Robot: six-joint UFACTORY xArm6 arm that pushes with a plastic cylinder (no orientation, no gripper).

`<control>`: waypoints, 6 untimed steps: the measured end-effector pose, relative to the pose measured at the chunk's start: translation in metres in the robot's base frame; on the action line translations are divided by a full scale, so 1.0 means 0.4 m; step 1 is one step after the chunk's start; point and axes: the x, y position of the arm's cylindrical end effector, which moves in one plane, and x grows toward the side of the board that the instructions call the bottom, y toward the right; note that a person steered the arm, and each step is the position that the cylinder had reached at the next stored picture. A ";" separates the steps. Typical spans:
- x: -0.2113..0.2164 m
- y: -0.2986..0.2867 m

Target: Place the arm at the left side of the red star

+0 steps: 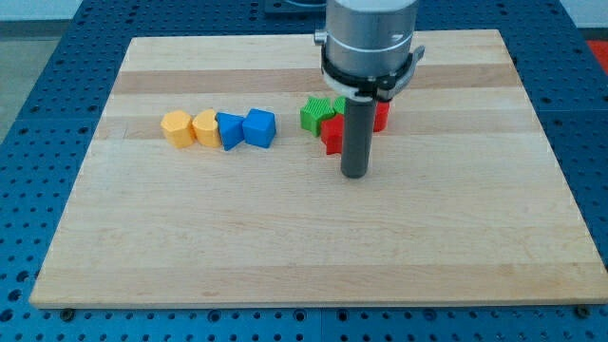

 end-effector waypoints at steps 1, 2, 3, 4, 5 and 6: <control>-0.002 -0.070; -0.048 -0.113; -0.084 -0.123; -0.091 -0.123; -0.112 -0.127; -0.127 -0.128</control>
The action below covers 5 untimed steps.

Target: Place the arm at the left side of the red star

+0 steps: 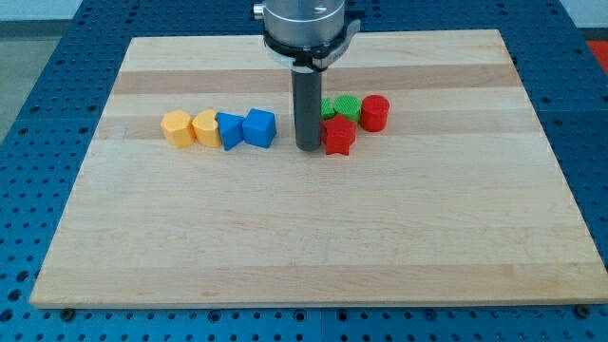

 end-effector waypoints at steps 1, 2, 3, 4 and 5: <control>0.000 0.000; 0.007 0.000; 0.021 0.000; 0.024 0.000; 0.026 0.000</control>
